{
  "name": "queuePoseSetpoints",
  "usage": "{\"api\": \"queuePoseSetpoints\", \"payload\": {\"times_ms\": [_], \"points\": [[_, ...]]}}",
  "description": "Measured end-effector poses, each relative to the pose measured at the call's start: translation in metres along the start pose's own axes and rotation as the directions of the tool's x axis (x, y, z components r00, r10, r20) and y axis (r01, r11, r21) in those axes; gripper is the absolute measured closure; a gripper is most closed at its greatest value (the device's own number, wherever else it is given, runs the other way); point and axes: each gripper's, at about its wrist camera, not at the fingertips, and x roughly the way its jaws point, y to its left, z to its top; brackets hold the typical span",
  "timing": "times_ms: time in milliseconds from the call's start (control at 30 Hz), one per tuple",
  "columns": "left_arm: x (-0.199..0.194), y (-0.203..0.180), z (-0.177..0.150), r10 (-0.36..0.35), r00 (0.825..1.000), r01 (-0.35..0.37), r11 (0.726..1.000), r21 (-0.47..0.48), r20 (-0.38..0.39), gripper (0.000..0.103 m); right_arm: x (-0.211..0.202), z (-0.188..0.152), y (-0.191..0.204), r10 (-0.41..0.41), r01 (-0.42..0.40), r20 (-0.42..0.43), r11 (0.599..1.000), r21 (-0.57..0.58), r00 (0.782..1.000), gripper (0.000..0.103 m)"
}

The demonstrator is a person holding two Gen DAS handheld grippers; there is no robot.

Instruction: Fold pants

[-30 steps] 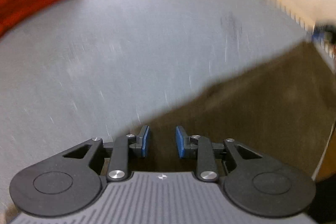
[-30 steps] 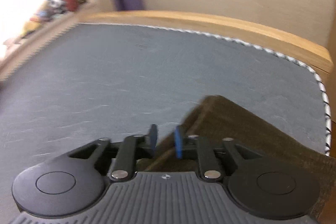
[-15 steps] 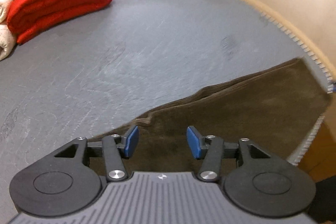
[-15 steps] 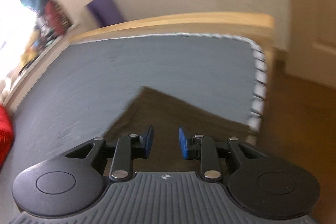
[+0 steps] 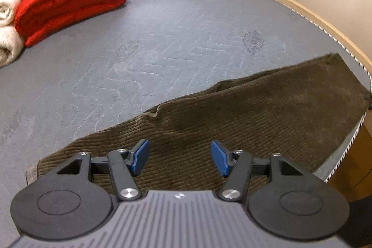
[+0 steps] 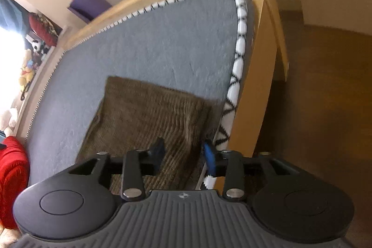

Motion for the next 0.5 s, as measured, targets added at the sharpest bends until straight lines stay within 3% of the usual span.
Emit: {"api": "queuePoseSetpoints", "payload": {"times_ms": [233, 267, 333, 367, 500], "points": [[0.003, -0.003, 0.002, 0.010, 1.000, -0.010, 0.999, 0.034, 0.013, 0.038, 0.014, 0.000, 0.007, -0.008, 0.007, 0.040, 1.000, 0.029, 0.999, 0.050], [0.004, -0.003, 0.002, 0.012, 1.000, -0.012, 0.999, 0.038, 0.015, 0.038, 0.014, 0.000, 0.010, -0.019, 0.018, 0.053, 0.999, 0.027, 0.998, 0.054], [0.002, 0.000, 0.001, 0.015, 1.000, -0.016, 0.999, 0.038, 0.019, 0.038, 0.012, 0.002, 0.013, -0.052, 0.051, 0.081, 0.998, 0.020, 0.995, 0.081], [0.001, 0.002, 0.001, 0.017, 1.000, -0.018, 0.999, 0.033, 0.021, 0.038, 0.010, 0.002, 0.014, -0.051, 0.049, 0.088, 0.999, 0.024, 0.995, 0.087], [-0.008, 0.016, 0.001, 0.022, 0.999, -0.022, 1.000, 0.002, 0.035, 0.038, -0.011, -0.002, 0.036, -0.038, 0.041, 0.159, 0.999, -0.018, 0.987, 0.093]]}}
